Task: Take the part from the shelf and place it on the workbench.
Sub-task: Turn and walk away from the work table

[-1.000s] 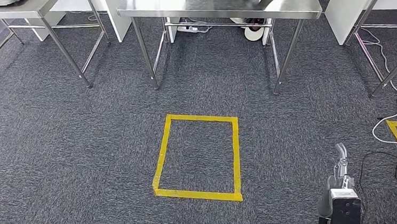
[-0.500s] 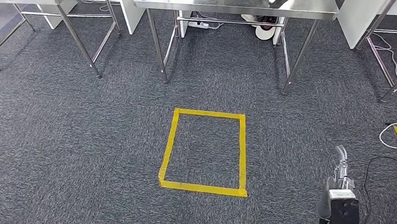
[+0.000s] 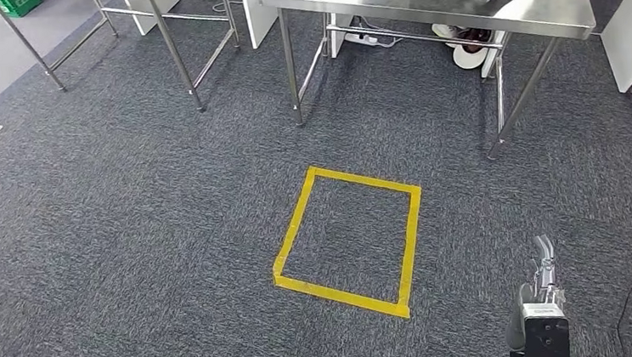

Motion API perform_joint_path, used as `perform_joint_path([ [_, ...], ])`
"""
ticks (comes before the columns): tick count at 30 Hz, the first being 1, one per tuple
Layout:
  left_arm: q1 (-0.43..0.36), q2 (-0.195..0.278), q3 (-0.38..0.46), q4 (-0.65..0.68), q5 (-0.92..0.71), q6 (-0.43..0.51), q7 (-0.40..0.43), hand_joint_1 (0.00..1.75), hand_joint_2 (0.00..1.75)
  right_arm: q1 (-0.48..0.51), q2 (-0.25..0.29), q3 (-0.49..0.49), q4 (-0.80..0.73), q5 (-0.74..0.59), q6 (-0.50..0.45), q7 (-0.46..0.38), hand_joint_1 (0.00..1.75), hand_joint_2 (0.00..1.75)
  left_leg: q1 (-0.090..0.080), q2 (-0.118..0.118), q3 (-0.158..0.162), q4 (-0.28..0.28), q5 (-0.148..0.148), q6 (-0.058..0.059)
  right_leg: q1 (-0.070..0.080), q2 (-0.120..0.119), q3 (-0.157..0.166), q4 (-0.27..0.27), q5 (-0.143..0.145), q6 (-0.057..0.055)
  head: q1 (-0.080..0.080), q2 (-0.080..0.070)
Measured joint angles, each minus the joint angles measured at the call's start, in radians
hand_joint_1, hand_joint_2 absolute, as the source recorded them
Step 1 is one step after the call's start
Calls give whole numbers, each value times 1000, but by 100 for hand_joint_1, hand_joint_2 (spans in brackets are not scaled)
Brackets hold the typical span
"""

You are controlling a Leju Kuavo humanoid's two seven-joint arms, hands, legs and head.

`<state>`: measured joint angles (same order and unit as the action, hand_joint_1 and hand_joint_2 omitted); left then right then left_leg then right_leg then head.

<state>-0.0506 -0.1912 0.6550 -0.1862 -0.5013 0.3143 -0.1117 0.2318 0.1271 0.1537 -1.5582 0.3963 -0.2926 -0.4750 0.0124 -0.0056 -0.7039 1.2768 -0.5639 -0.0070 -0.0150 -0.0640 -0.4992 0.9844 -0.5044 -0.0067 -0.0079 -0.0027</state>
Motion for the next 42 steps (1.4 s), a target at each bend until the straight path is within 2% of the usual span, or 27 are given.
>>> perform_joint_path([
  [2,0,2,0,0,0,0,2,0,0,-5,0,6,2,-2,0,3,0,0,-1,33,78,-133,58,7,2,-22,3,0,-1,1,0,0],
  [4,-4,3,0,0,1,1,3,0,0,-11,1,13,4,-3,0,4,0,0,-8,72,135,-243,90,17,11,-41,2,2,-3,6,2,0],
  [5,-5,3,0,0,2,1,4,0,0,-14,1,16,5,-3,0,5,0,0,-11,80,141,-263,93,22,15,-50,2,2,-5,9,3,0],
  [7,-4,3,0,0,4,1,5,0,0,-21,3,21,6,-4,0,10,0,0,-15,60,137,-268,96,32,20,-67,1,3,-8,18,6,0],
  [8,-2,3,0,0,5,2,5,0,0,-25,5,23,7,-4,1,13,0,0,-15,48,136,-272,99,38,18,-58,-2,10,-14,24,6,0],
  [10,-3,2,1,0,8,2,6,0,0,-30,7,26,8,-3,1,17,0,0,-10,26,134,-277,108,51,14,-7,-28,68,-51,28,7,0],
  [11,-5,2,1,0,8,2,6,0,0,-32,8,27,8,-2,2,19,0,0,-9,15,130,-277,111,55,11,24,-54,125,-80,26,8,0],
  [12,-7,2,1,0,8,2,6,0,0,-32,8,28,9,0,2,23,0,0,-8,2,127,-277,113,58,11,41,-83,190,-108,23,9,0],
  [14,-7,1,2,0,6,2,6,0,0,-31,9,28,11,4,2,31,0,0,-9,-26,123,-276,116,59,10,53,-122,277,-135,24,9,0],
  [15,-6,1,2,0,4,1,6,0,0,-31,9,28,11,6,2,34,0,0,-9,-41,123,-276,117,58,8,56,-118,270,-124,31,9,0],
  [16,-5,1,2,0,2,1,6,0,0,-31,10,28,11,8,1,37,0,0,-8,-55,123,-275,119,56,5,62,-97,226,-99,40,9,0],
  [18,-5,1,2,0,-2,0,5,0,0,-30,11,28,7,10,1,39,0,0,-8,-82,120,-271,121,49,-6,107,-40,94,-42,55,9,0],
  [20,-5,1,2,0,-4,-1,4,0,0,-27,13,28,2,12,0,41,0,0,-10,-104,112,-268,126,38,-11,146,-14,23,-16,55,9,0],
  [21,-4,1,1,0,-6,-1,4,0,0,-25,14,28,-1,13,0,42,0,0,-9,-114,107,-268,129,31,-9,147,-14,19,-15,50,9,0],
  [22,-3,1,1,0,-7,-1,3,0,0,-23,16,27,-3,14,-1,43,0,0,-7,-125,103,-269,133,25,-10,134,-12,18,-11,43,9,0],
  [23,-1,1,1,0,-8,-1,3,0,0,-22,18,26,-6,15,-1,44,0,0,-6,-120,98,-266,131,20,-10,123,-10,18,-8,38,8,0],
  [24,0,1,1,0,-9,0,3,0,0,-21,20,25,-9,16,-1,45,0,0,-6,-102,90,-250,120,15,-12,110,-9,16,-5,30,6,0],
  [25,0,1,1,0,-9,0,3,0,0,-20,22,23,-12,18,-1,45,0,0,-7,-75,73,-213,97,12,-13,96,-8,15,-3,22,3,0],
  [27,-3,0,1,0,-10,0,3,0,0,-14,25,21,-16,21,-1,46,0,0,-7,-22,18,-89,30,6,-7,66,-8,14,-3,11,-2,0],
  [29,-4,-1,1,0,-11,0,3,0,0,-9,25,19,-17,25,1,47,0,0,-3,-6,-25,11,-6,3,0,37,-10,14,-4,7,-2,0],
  [30,-3,-1,1,0,-11,1,3,0,0,-7,25,18,-17,26,3,48,0,0,-2,-2,-24,18,-2,3,2,24,-11,14,-5,7,-2,0],
  [32,-3,-1,1,0,-12,1,3,0,0,-5,25,16,-17,28,6,48,0,0,-2,16,39,-82,48,9,4,3,-9,14,-5,7,-2,0],
  [34,-7,-1,1,0,-12,1,3,0,0,-2,25,14,-18,28,9,46,0,0,-8,55,114,-212,86,19,12,-15,-8,16,-7,10,-2,0],
  [36,-11,-1,1,0,-12,1,3,0,0,0,25,10,-19,27,12,42,0,0,-15,71,135,-259,92,27,18,-32,-10,16,-8,15,0,0],
  [38,-9,-2,0,0,-13,1,3,0,0,0,24,7,-20,25,14,37,0,0,-16,51,133,-268,99,36,18,-41,-11,18,-11,22,1,0],
  [40,-8,-3,1,0,-14,1,3,0,0,-1,21,3,-19,21,17,31,0,0,-11,34,135,-278,109,48,15,-6,-28,57,-36,27,2,0],
  [42,-10,-4,1,0,-14,1,4,0,0,1,17,-3,-16,16,18,27,0,0,-9,15,130,-281,116,56,10,41,-82,171,-90,25,3,0],
])
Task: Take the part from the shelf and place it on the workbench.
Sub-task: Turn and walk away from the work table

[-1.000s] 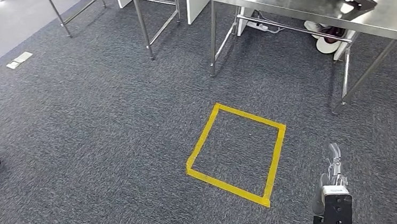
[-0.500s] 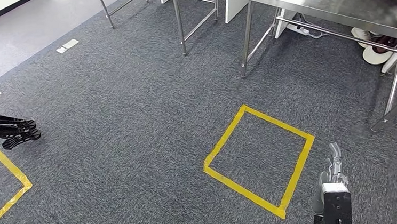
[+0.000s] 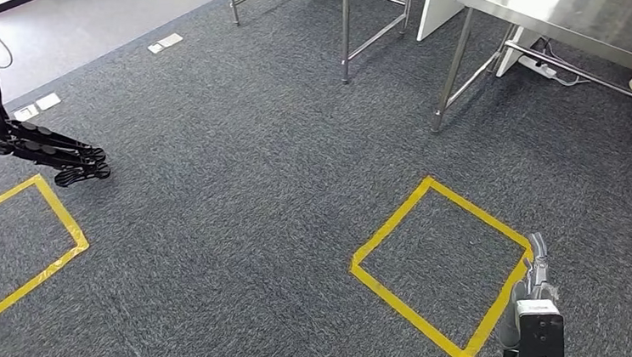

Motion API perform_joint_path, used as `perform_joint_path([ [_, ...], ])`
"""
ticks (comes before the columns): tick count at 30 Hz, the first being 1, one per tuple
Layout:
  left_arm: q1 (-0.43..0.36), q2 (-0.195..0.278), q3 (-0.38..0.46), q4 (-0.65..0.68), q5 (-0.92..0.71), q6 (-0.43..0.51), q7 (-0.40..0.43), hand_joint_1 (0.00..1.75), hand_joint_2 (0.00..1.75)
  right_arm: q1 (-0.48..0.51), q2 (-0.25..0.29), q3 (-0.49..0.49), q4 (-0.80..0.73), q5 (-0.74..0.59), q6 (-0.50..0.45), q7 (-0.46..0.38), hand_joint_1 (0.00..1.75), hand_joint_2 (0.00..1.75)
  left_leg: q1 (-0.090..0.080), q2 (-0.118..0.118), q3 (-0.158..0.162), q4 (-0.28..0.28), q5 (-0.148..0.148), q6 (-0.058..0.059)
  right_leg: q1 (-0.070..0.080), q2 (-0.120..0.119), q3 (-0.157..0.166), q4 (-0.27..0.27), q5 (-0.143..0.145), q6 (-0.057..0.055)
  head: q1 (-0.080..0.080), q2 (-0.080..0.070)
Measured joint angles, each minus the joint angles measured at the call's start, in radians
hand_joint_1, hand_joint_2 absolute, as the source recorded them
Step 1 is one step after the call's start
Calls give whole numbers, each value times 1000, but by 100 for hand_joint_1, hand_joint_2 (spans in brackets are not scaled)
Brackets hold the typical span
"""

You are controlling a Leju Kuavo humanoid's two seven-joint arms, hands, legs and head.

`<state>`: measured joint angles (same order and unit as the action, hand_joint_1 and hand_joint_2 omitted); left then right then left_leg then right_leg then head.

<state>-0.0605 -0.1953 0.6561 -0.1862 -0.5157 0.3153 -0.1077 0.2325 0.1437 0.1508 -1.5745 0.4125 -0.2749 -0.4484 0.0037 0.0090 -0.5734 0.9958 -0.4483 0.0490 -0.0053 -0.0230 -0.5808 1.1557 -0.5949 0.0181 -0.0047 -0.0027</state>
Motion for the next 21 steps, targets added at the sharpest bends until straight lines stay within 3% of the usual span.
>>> perform_joint_path([
  [2,-1,-1,0,0,2,1,3,0,0,2,-4,-5,6,-4,0,-4,0,0,0,-22,-5,1,4,2,-5,14,-55,114,-40,3,0,0],
  [3,1,-2,0,0,3,1,5,0,0,2,-6,-7,9,-5,0,-6,0,0,1,-34,-6,1,5,1,-8,16,-58,122,-35,11,0,0],
  [4,2,-2,0,0,4,1,7,0,0,2,-7,-8,11,-6,0,-8,0,0,2,-46,-6,3,6,-1,-13,18,-44,93,-16,22,0,0],
  [6,3,-3,1,0,4,1,8,0,0,1,-10,-9,16,-6,0,-10,0,0,5,-70,-8,10,6,-10,-26,42,19,-40,41,46,1,0],
  [7,3,-3,1,0,5,2,9,0,0,0,-11,-9,17,-6,0,-11,0,0,5,-79,-12,15,5,-16,-29,57,42,-94,60,49,1,0],
  [9,3,-2,1,0,5,2,10,0,0,-2,-12,-9,21,-6,1,-12,0,0,3,-94,-19,20,6,-29,-25,73,60,-139,72,38,-1,0],
  [11,6,-2,1,0,5,2,12,0,0,-4,-12,-9,24,-6,2,-13,0,0,7,-103,-26,19,11,-40,-23,59,63,-140,79,18,-2,0],
  [13,8,-2,1,0,5,2,14,0,0,-6,-12,-10,24,-6,2,-13,0,0,9,-77,-45,54,-12,-47,-25,44,63,-142,85,2,-5,0],
  [16,5,-2,1,0,5,2,17,0,0,-5,-12,-10,27,-6,2,-13,0,0,8,-28,-126,230,-104,-53,-17,13,60,-143,87,-15,-10,0],
  [18,5,-3,1,0,2,-6,33,0,0,-5,-13,-11,32,-10,2,-16,0,0,9,-21,-160,304,-124,-53,-12,-10,59,-143,86,-17,-10,0],
  [19,6,-3,0,1,-5,-19,51,0,0,-6,-14,-11,36,-14,2,-20,0,0,8,-17,-150,288,-107,-50,-10,-19,59,-143,85,-18,-10,0],
  [21,6,-3,-3,1,-24,-55,97,0,0,-10,-16,-9,46,-24,2,-30,0,0,6,7,-81,162,-50,-39,-7,-36,61,-143,84,-19,-11,0],
])
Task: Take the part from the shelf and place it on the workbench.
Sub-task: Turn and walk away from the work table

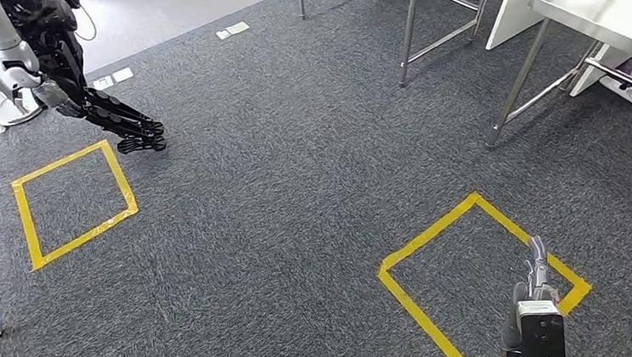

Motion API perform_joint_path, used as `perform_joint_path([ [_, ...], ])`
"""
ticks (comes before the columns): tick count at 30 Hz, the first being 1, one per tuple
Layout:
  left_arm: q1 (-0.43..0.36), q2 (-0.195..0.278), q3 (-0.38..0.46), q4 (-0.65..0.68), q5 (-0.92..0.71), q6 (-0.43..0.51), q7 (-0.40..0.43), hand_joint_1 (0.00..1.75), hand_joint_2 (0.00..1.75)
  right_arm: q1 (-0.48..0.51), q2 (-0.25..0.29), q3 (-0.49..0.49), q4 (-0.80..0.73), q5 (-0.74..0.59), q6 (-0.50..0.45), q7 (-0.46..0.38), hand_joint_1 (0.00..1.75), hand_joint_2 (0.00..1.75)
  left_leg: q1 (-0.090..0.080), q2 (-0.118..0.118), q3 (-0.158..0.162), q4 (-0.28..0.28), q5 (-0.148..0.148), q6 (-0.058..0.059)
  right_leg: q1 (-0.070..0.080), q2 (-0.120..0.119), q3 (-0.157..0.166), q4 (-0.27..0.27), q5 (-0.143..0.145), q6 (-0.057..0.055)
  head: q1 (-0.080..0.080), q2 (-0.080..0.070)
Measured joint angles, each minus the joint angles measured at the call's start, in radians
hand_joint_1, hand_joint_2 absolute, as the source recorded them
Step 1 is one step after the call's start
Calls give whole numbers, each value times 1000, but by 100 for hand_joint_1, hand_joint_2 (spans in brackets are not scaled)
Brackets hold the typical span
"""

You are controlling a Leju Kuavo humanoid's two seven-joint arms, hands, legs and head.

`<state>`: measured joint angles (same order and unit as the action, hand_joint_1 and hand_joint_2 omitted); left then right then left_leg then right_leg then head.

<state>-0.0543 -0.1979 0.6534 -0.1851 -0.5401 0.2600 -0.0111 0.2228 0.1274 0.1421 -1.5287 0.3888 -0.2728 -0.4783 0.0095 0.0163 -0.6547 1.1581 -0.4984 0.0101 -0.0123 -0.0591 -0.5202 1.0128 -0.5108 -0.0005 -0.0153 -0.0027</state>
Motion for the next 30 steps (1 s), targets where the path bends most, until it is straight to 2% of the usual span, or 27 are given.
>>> perform_joint_path([
  [2,-2,1,-5,0,-15,-26,34,0,0,-5,-2,2,9,-5,0,-6,0,0,-9,28,56,-108,32,11,6,-14,0,1,-3,3,1,0],
  [3,-3,1,-6,0,-18,-33,45,0,0,-6,-3,3,13,-7,0,-6,0,0,-14,33,65,-129,34,15,8,-21,-1,0,-4,6,1,0],
  [5,-1,0,-8,0,-22,-38,60,0,0,-8,-4,5,20,-9,-3,-7,0,0,-20,17,63,-136,37,22,10,-35,2,-3,-5,14,1,0],
  [6,0,-1,-9,1,-23,-39,66,0,0,-10,-5,6,23,-10,-4,-7,0,0,-19,8,66,-143,41,27,10,-32,2,0,-9,19,1,0],
  [7,1,-2,-9,1,-24,-39,70,0,0,-12,-7,7,25,-11,-6,-7,0,0,-16,-1,70,-151,47,34,9,-19,-4,16,-21,22,1,0],
  [8,1,-3,-9,1,-25,-39,73,0,0,-13,-8,7,27,-12,-8,-7,0,0,-13,-9,73,-158,52,39,8,2,-20,53,-42,22,2,0],
  [10,-1,-4,-9,0,-26,-41,77,0,0,-12,-12,8,35,-15,-9,-8,0,0,-10,-27,73,-161,57,45,3,41,-79,179,-98,18,3,0],
  [11,-1,-5,-9,1,-26,-42,79,0,0,-11,-14,8,39,-16,-9,-8,0,0,-9,-38,71,-161,58,46,2,49,-109,239,-118,19,4,0],
  [12,0,-6,-9,1,-27,-43,81,0,0,-11,-16,8,43,-17,-9,-8,0,0,-9,-49,71,-161,58,46,1,53,-126,271,-123,24,4,0],
  [13,2,-6,-9,1,-27,-43,82,0,0,-11,-18,8,46,-18,-9,-8,0,0,-9,-60,71,-160,59,45,0,55,-125,265,-112,33,4,0],
  [14,3,-7,-9,1,-27,-44,83,0,0,-12,-19,8,49,-18,-9,-8,0,0,-8,-72,71,-159,59,44,-2,59,-105,219,-86,42,4,0],
  [16,3,-7,-9,1,-27,-44,83,0,0,-13,-20,8,53,-18,-9,-8,0,0,-8,-95,70,-154,59,38,-11,92,-45,81,-27,58,6,0],
  [17,2,-7,-9,1,-27,-44,83,0,0,-13,-21,8,55,-18,-9,-8,0,0,-10,-105,67,-150,58,33,-14,107,-24,31,-8,57,6,0],
  [18,2,-7,-9,1,-27,-44,83,0,0,-13,-21,9,57,-18,-9,-8,0,0,-11,-114,63,-147,58,27,-14,117,-14,6,1,53,7,0],
  [19,3,-7,-9,1,-27,-44,83,0,0,-14,-21,9,58,-19,-9,-8,0,0,-11,-121,59,-146,59,21,-11,117,-13,0,3,45,7,0],
  [20,4,-7,-9,1,-27,-44,83,0,0,-15,-21,10,59,-19,-9,-8,0,0,-10,-128,55,-146,61,15,-12,107,-11,-1,6,37,7,0],
  [21,6,-7,-9,1,-27,-44,84,0,0,-17,-21,10,60,-20,-9,-8,0,0,-8,-123,52,-143,59,11,-14,99,-10,-3,9,30,7,0],
  [23,6,-7,-10,1,-28,-45,84,0,0,-21,-22,11,61,-20,-9,-8,0,0,-7,-82,29,-94,27,2,-18,79,-6,-7,13,16,3,0],
  [24,5,-8,-10,1,-29,-46,84,0,0,-22,-22,11,62,-20,-9,-8,0,0,-6,-55,5,-41,-3,-2,-15,68,-5,-7,12,10,2,0],
  [25,3,-8,-10,1,-30,-47,85,0,0,-22,-22,11,63,-20,-9,-8,0,0,-4,-39,-26,25,-37,-7,-12,56,-5,-7,11,4,0,0],
  [26,3,-8,-10,1,-31,-48,85,0,0,-22,-23,11,65,-20,-9,-8,0,0,-2,-33,-56,86,-62,-10,-9,43,-5,-7,9,1,-1,0],
  [27,3,-8,-11,1,-32,-49,86,0,0,-23,-23,11,67,-20,-9,-8,0,0,1,-30,-76,125,-72,-12,-8,31,-5,-7,8,-1,0,0],
  [28,4,-8,-11,1,-33,-49,87,0,0,-24,-24,11,69,-20,-9,-8,0,0,3,-28,-78,129,-64,-13,-7,20,-4,-7,7,-3,-1,0],
  [29,5,-8,-12,2,-33,-50,88,0,0,-25,-24,11,70,-20,-9,-8,0,0,4,-22,-60,94,-40,-13,-6,10,-3,-7,6,-3,-1,0],
  [30,5,-8,-12,2,-33,-50,89,0,0,-27,-24,11,72,-20,-9,-8,0,0,4,-9,-24,29,-7,-11,-6,1,-1,-7,4,-2,-1,0],
])
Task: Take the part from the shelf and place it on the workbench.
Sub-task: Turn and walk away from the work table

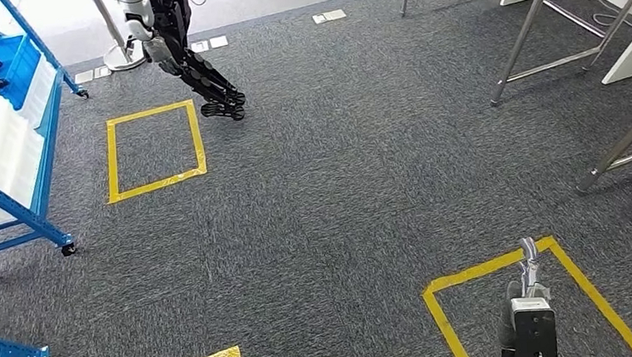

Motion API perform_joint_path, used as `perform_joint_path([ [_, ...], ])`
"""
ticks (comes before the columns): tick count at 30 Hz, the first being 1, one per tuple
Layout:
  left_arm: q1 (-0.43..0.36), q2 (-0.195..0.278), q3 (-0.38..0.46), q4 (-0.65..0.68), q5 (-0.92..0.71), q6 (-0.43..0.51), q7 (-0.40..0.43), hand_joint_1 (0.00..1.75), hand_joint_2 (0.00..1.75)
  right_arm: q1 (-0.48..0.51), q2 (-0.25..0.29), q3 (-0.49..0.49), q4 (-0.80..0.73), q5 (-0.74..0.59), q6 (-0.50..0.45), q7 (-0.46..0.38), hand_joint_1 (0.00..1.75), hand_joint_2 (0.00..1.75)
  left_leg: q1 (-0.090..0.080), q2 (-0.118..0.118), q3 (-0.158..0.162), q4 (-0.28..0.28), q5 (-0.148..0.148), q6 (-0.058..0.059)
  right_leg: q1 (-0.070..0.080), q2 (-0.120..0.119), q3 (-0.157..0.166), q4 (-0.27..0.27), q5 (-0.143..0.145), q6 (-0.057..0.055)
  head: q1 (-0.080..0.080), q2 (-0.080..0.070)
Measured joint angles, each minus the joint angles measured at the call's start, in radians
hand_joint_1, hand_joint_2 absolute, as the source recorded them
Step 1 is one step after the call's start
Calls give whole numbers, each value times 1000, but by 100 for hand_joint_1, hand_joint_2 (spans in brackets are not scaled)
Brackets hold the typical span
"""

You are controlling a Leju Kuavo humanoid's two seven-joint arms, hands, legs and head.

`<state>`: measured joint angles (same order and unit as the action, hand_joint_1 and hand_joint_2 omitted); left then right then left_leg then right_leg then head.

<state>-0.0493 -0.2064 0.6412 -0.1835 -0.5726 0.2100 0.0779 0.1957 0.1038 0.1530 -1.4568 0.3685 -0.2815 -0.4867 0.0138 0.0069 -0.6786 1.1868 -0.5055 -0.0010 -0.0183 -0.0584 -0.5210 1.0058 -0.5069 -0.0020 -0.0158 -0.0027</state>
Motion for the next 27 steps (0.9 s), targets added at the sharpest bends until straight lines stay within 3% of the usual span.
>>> perform_joint_path([
  [2,-2,0,-1,0,0,0,1,0,0,-4,0,0,2,0,0,0,0,0,-5,32,66,-122,41,6,5,-15,3,0,-5,7,1,0],
  [3,-4,0,-1,0,0,0,2,0,0,-6,0,0,3,0,0,0,0,0,-9,40,82,-154,47,10,7,-22,5,0,-8,11,2,0],
  [5,-3,1,-2,0,-1,0,2,0,0,-9,0,2,5,0,0,0,0,0,-18,28,83,-164,47,21,10,-35,7,-3,-10,22,3,0],
  [7,-1,1,-2,0,-2,0,3,0,0,-12,-1,4,7,0,-1,0,0,0,-18,12,89,-177,54,36,7,-23,6,5,-18,31,4,0],
  [8,-1,0,-2,0,-3,0,3,0,0,-13,-1,4,7,0,-2,-1,0,0,-16,4,93,-184,58,43,6,-3,-5,31,-34,32,5,0],
  [10,-3,0,-2,0,-6,0,3,0,0,-12,-3,5,10,0,-5,-2,0,0,-14,-13,96,-189,62,51,3,38,-59,144,-86,25,9,0],
  [12,-4,-1,-3,0,-8,0,3,0,0,-9,-5,5,13,0,-9,-2,0,0,-14,-36,95,-188,62,53,2,51,-123,263,-124,25,12,0],
  [13,-3,0,-3,0,-8,1,3,0,0,-9,-5,5,15,0,-11,-2,0,0,-14,-48,95,-188,62,53,2,53,-134,277,-120,31,12,0],
  [14,-2,-1,-3,0,-8,1,3,0,0,-9,-6,5,16,0,-13,-2,0,0,-14,-60,96,-187,62,53,2,55,-125,251,-100,39,12,0],
  [16,-1,-2,-3,0,-9,3,3,0,0,-10,-6,5,16,1,-15,-1,0,0,-13,-86,97,-184,61,49,-5,77,-70,118,-37,56,13,0],
  [17,-1,-3,-3,0,-10,3,3,0,0,-10,-5,5,16,3,-15,1,0,0,-14,-97,96,-180,59,44,-7,89,-45,58,-12,58,13,0],
  [19,0,-3,-3,0,-12,6,3,0,0,-12,-4,7,16,8,-15,7,0,0,-17,-112,92,-176,58,34,-7,104,-24,8,7,50,13,0],
  [21,2,-4,-3,0,-13,7,4,0,0,-14,-3,8,15,12,-15,12,0,0,-14,-120,88,-176,59,24,-6,89,-20,7,12,36,13,0],
  [23,3,-4,-3,0,-17,8,4,0,0,-17,-1,8,13,16,-15,14,0,0,-12,-88,74,-148,39,15,-9,73,-17,3,16,22,11,0],
  [25,0,-4,-5,0,-21,8,4,0,0,-16,0,8,12,18,-15,14,0,0,-11,-39,26,-43,-20,7,-6,53,-15,1,15,9,6,0],
  [27,-1,-4,-8,0,-23,7,4,0,0,-14,0,6,12,20,-15,15,0,0,-8,-21,-35,80,-69,2,-1,30,-15,2,12,3,5,0],
])
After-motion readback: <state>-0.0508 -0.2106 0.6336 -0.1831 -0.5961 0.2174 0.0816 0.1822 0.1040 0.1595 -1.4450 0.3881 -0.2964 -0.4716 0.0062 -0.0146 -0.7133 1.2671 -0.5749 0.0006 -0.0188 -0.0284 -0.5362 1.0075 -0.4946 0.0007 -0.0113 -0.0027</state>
